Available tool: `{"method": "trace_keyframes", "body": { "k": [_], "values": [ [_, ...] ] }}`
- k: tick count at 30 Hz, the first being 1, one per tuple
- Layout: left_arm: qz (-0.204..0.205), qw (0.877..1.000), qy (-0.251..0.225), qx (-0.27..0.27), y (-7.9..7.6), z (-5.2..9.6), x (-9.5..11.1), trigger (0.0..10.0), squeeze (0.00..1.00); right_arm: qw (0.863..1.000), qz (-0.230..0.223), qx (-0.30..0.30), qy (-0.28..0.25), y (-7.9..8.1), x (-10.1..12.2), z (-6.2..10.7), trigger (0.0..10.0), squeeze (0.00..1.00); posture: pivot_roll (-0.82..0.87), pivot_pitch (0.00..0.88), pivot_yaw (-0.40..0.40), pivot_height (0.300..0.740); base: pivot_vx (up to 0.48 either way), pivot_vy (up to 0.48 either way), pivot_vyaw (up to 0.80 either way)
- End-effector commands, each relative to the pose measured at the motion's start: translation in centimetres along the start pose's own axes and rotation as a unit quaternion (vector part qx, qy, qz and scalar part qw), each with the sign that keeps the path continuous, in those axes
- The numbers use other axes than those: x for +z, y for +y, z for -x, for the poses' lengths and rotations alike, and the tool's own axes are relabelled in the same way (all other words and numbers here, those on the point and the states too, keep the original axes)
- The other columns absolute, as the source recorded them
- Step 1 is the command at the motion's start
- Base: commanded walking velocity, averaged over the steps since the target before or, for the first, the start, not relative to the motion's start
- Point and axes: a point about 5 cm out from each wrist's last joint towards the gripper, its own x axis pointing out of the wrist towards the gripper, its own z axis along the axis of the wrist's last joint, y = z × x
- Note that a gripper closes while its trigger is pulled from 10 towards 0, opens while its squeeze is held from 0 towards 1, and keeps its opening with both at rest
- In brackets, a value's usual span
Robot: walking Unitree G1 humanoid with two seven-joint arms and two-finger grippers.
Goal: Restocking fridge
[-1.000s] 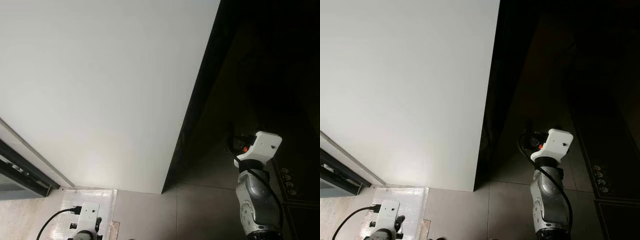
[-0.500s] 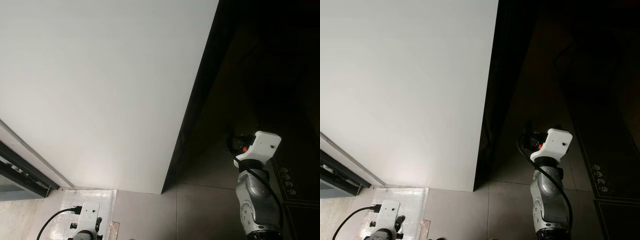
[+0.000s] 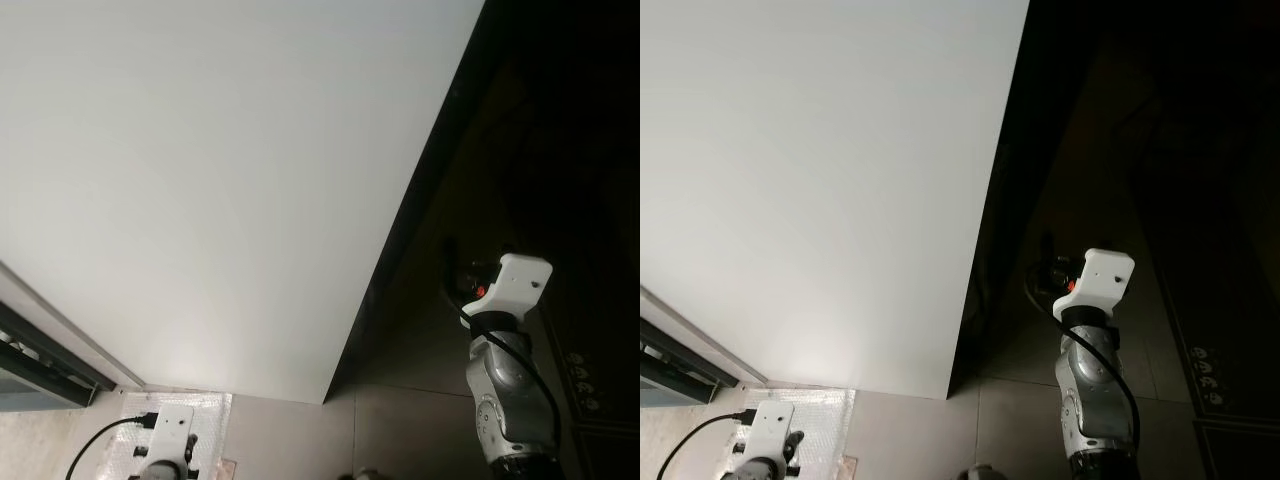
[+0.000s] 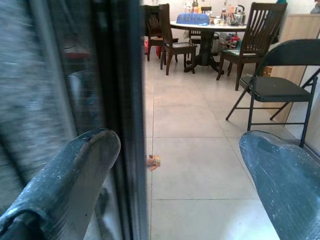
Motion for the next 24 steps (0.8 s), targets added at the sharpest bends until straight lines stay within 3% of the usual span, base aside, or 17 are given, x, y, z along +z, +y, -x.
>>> {"method": "trace_keyframes", "body": {
  "k": [1, 13, 24],
  "values": [
    [0.004, 1.0, 0.009, -0.007, -0.6, 0.2, -0.6, 10.0, 0.0, 1.0, 0.005, -0.014, 0.01, -1.0, -0.4, 0.2, 10.0, 0.0, -0.09, 0.143, -0.057, 0.74, 0.277, 0.0, 0.0],
    [0.005, 1.0, 0.012, -0.004, -0.5, 0.3, -0.8, 10.0, 0.0, 1.0, 0.006, -0.016, 0.013, -1.1, -0.5, 0.3, 10.0, 0.0, -0.09, 0.149, -0.057, 0.74, 0.023, 0.0, 0.0],
    [0.003, 1.0, 0.02, -0.005, -0.5, 0.3, -1.0, 10.0, 0.0, 0.997, 0.021, 0.067, 0.04, 0.6, -1.0, -1.3, 10.0, 0.0, -0.1, 0.153, -0.047, 0.74, 0.0, 0.0, 0.0]
  ]
}}
